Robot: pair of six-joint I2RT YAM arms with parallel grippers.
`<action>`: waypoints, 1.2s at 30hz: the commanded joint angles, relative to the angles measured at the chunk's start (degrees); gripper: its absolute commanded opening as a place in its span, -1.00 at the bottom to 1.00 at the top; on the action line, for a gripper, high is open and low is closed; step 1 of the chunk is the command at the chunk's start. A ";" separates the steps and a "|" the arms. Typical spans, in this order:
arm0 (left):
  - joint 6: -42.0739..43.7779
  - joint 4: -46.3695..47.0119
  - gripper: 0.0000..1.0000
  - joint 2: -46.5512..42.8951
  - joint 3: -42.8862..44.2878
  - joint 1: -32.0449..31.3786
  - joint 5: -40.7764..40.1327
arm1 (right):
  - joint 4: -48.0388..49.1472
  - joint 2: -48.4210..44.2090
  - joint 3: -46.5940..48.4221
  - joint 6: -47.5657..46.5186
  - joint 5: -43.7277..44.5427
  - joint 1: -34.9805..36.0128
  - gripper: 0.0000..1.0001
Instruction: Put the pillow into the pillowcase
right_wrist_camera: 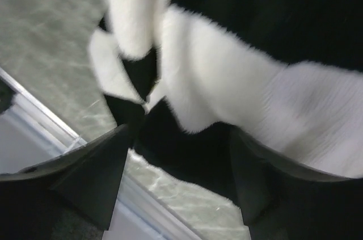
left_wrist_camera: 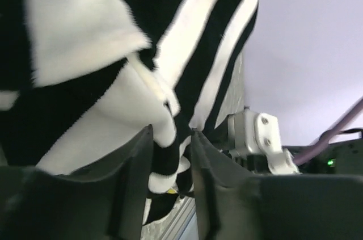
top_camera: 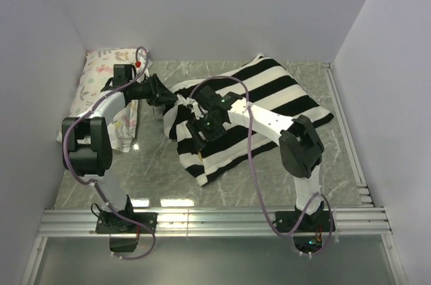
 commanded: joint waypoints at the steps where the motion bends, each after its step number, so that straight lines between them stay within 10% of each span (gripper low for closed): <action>1: 1.77 -1.61 -0.20 -2.72 -1.09 1.79 -1.19 | 2.20 2.34 0.26 2.22 6.44 0.08 0.35; 11: 4.42 -12.33 0.22 -23.53 -16.80 1.70 -14.63 | 3.43 6.40 6.50 3.63 5.95 -3.08 -1.00; 23: -2.00 0.74 0.37 -19.79 -25.45 -12.61 -19.12 | 5.19 3.68 5.19 3.63 -1.53 -4.14 -1.00; 27: -1.92 2.24 0.32 -15.21 -23.86 -15.26 -21.57 | 5.10 2.63 4.39 3.72 -2.76 -4.14 -0.65; 33: -1.74 1.37 -0.10 -9.76 -23.16 -15.96 -23.43 | 2.91 2.19 4.74 2.58 -4.87 -3.88 0.00; 36: -0.69 0.22 -0.55 -9.49 -21.75 -15.96 -21.33 | 1.24 4.54 4.92 1.26 -4.87 -2.12 0.00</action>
